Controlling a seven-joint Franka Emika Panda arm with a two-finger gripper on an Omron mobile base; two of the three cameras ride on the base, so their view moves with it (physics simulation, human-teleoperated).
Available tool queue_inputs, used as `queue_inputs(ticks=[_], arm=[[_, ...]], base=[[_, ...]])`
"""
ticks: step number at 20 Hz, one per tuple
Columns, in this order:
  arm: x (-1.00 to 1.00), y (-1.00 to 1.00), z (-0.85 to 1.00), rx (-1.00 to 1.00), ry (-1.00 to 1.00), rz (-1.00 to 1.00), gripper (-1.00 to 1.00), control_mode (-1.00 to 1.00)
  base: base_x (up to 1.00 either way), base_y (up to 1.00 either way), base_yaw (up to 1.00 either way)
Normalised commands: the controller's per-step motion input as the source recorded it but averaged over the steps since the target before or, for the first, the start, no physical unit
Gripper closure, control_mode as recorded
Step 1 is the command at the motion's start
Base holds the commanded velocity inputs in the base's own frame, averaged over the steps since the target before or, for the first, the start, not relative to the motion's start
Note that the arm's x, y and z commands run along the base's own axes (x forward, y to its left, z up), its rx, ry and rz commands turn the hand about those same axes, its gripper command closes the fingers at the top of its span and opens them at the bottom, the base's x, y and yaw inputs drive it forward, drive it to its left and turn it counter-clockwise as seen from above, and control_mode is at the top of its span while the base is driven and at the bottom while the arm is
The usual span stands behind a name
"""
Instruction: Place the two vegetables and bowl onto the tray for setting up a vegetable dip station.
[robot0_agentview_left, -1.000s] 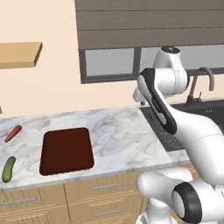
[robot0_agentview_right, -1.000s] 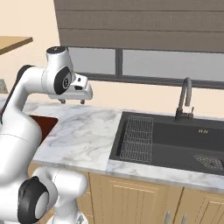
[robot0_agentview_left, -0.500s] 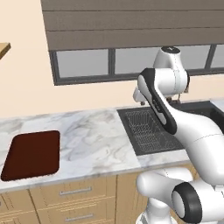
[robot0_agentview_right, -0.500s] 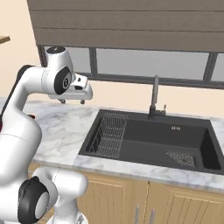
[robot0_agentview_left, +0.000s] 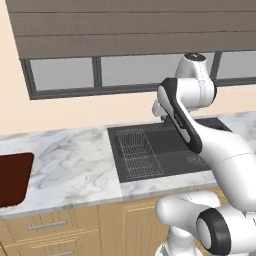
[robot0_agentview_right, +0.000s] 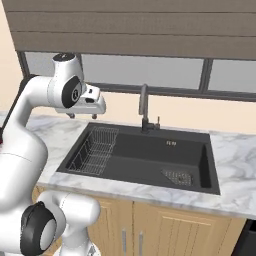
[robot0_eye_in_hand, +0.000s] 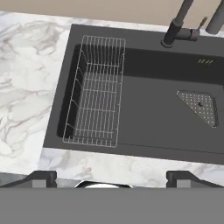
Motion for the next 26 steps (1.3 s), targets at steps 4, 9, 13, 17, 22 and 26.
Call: queue_inputs(ticks=[4, 9, 13, 17, 22, 26], arm=[[0.00, 0.00, 0.00, 0.00, 0.00, 0.00, -1.00, 1.00], [0.00, 0.00, 0.00, 0.00, 0.00, 0.00, -1.00, 1.00], [0.00, 0.00, 0.00, 0.00, 0.00, 0.00, -1.00, 1.00], [0.00, 0.00, 0.00, 0.00, 0.00, 0.00, -1.00, 1.00], [0.00, 0.00, 0.00, 0.00, 0.00, 0.00, -1.00, 1.00], [0.00, 0.00, 0.00, 0.00, 0.00, 0.00, -1.00, 1.00]], base=[[-0.19, -0.63, 0.00], [-0.18, -0.63, 0.00], [-0.18, -0.63, 0.00], [-0.17, -0.63, 0.00], [-0.15, -0.63, 0.00], [-0.13, -0.63, 0.00]])
